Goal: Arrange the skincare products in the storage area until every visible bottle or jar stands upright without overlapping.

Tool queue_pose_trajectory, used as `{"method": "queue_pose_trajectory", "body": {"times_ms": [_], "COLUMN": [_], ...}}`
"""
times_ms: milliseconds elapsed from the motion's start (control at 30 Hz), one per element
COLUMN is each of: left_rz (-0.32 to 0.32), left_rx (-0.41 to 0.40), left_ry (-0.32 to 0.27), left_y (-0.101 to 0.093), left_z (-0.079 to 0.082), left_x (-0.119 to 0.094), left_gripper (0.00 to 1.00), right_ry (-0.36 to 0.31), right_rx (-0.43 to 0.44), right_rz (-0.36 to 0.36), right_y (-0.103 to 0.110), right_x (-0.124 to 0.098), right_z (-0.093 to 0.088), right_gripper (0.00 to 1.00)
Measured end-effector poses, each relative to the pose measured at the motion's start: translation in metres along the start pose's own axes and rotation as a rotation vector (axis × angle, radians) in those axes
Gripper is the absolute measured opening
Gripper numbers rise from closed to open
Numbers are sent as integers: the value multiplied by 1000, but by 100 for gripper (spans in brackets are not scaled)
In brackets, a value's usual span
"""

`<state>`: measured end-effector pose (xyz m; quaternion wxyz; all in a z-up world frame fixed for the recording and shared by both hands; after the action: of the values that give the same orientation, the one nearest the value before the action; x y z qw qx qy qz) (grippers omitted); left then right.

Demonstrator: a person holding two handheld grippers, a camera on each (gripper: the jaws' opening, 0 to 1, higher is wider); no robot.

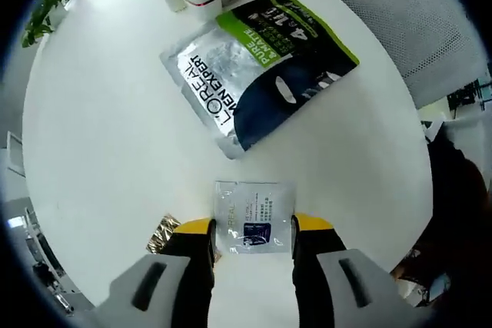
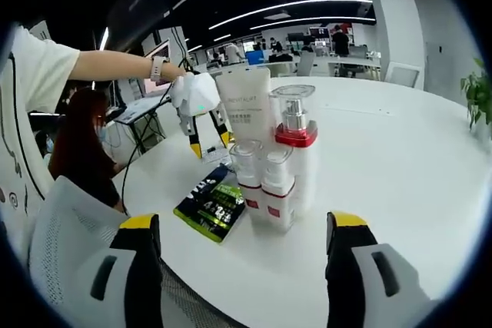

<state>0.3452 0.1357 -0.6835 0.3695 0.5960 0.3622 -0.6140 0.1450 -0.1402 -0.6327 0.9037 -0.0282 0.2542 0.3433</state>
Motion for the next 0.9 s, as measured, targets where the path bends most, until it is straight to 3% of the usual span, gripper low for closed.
{"method": "queue_pose_trajectory", "body": {"times_ms": [333,467,567,900], "left_rz": [-14,-16,-43,-16], "left_rx": [-121,-133,-203,-291], "left_ry": [-40,-35,-80,-83], "left_y": [-21,-28,-35,-50], "left_z": [5,7,11,16], "left_x": [-7,-7,-5,-7], "left_gripper": [37,37,37,37], "right_ry": [-9,-5,-1,-9], "right_rx": [-20,-23,-17,-8], "right_rz": [-6,-14,-23,-10], "right_y": [2,2,1,5], "right_x": [0,0,0,1], "right_z": [2,1,1,1], "right_gripper": [99,99,99,99]}}
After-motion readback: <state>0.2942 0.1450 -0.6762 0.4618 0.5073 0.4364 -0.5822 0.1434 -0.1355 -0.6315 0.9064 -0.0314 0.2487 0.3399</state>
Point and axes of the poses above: the point that each gripper's makers call its tool centre point, and the gripper's own axes: x roughly forward along the fingers, y roughly to its left, z roughly out of its top, the point moved 9 cm from there along -x, roughly backward along the fingers, and after that the axes turned 2 degrees about -x, right-handed, at the moved point
